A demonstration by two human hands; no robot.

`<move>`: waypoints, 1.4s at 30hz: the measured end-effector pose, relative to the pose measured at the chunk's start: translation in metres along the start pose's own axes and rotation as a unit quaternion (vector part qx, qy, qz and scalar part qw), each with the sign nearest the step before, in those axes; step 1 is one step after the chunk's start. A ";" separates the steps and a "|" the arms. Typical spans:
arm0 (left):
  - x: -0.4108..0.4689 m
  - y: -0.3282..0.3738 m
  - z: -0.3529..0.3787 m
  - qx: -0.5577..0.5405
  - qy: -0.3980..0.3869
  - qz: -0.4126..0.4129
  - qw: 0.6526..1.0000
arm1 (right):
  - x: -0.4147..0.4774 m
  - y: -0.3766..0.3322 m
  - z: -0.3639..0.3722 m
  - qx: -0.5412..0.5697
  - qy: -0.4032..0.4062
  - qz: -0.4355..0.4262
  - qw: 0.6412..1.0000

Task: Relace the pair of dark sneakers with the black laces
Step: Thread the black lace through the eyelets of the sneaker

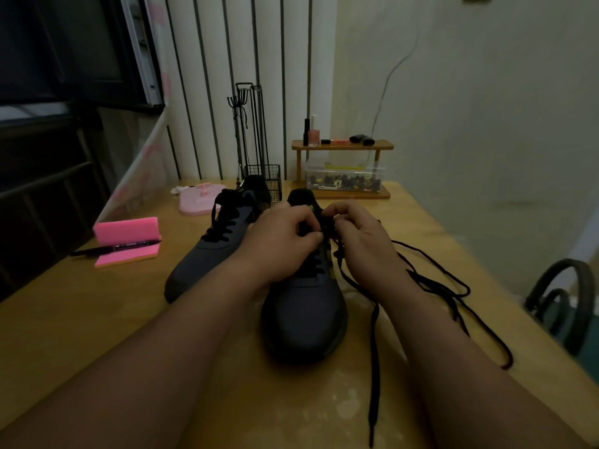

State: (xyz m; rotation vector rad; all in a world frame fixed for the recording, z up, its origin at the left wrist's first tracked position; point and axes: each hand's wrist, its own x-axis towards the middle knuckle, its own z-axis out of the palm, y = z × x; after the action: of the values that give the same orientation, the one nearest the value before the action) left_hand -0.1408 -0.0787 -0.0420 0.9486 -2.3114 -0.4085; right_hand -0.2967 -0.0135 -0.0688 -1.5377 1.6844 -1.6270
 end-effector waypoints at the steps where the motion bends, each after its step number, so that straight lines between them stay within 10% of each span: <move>1: 0.001 -0.001 -0.004 -0.027 -0.015 -0.006 1.000 | 0.000 0.000 0.001 -0.011 -0.005 -0.007 1.000; 8: 0.010 0.002 -0.022 -0.127 -0.151 -0.024 0.980 | -0.001 0.002 0.000 -0.022 -0.019 -0.021 0.999; 14: -0.004 -0.020 -0.019 -0.370 -0.096 -0.073 0.921 | -0.002 0.004 -0.001 -0.001 0.012 -0.016 1.000; 21: -0.001 -0.001 -0.024 -0.155 -0.125 -0.079 0.977 | -0.008 0.006 0.005 -0.066 -0.020 -0.062 0.996; 27: -0.022 0.015 -0.033 -0.366 -0.085 -0.120 0.919 | -0.020 -0.002 0.006 -0.165 -0.035 -0.058 0.984; 32: -0.024 0.029 -0.054 -0.252 -0.178 -0.118 0.944 | -0.018 -0.024 0.000 -0.260 -0.063 -0.038 0.963; 37: -0.039 0.018 -0.070 -0.400 -0.122 -0.106 0.902 | -0.021 -0.040 -0.006 -0.285 -0.094 0.006 0.954; 42: -0.054 0.010 -0.067 -0.263 -0.164 -0.063 0.949 | -0.033 -0.062 0.004 -0.184 0.035 0.111 0.976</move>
State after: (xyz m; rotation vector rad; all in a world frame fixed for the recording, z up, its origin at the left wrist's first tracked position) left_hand -0.0731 -0.0368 -0.0083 0.7996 -2.2396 -1.2474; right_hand -0.2536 0.0266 -0.0304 -1.3924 2.2059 -1.3232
